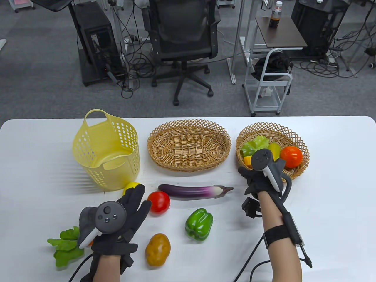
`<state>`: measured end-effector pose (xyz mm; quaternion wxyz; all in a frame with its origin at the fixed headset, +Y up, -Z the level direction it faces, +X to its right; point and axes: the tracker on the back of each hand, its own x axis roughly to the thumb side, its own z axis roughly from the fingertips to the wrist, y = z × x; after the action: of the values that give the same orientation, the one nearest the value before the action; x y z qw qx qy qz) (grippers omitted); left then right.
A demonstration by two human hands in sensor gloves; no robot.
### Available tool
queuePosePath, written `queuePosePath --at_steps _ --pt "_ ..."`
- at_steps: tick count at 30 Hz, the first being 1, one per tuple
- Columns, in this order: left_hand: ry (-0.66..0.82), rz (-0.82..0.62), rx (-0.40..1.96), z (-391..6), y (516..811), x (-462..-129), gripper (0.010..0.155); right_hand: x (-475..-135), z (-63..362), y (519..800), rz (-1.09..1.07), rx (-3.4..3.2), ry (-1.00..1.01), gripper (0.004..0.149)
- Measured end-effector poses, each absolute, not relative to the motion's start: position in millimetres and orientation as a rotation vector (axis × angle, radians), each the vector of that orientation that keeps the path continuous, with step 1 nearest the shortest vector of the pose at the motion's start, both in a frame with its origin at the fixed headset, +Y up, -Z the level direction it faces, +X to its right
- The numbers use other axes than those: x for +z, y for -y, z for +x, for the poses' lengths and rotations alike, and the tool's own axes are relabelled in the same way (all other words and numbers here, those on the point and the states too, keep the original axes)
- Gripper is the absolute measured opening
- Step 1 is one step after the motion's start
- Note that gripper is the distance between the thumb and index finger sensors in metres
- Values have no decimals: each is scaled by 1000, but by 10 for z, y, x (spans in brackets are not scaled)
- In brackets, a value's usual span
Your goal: Place 10 objects into 3 containers
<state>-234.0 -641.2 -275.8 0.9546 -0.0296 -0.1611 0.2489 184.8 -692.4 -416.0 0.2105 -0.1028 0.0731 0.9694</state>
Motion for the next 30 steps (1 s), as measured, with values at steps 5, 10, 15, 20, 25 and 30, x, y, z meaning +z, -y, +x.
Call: queuePosePath --at_steps 5,10,15,20,25,30 --pt "324 -42 530 -2395 6393 -2740 72 -4055 1610 6984 -47 2615 -574 89" --pt "328 -41 522 -2383 6384 -2733 72 -4097 1409 7178 29 2710 -651 89" --pt "321 -50 515 -2377 6402 -2751 72 -4188 1247 7389 71 2750 -729 88" --pt "313 -51 511 -2377 6397 -2752 72 -4252 1137 7538 128 2739 -797 85" --pt "306 -54 506 -2371 6398 -2754 72 -4289 1107 7642 139 2723 -832 83" --pt "302 -59 506 -2369 6398 -2760 72 -4297 1094 7676 132 2757 -796 77"
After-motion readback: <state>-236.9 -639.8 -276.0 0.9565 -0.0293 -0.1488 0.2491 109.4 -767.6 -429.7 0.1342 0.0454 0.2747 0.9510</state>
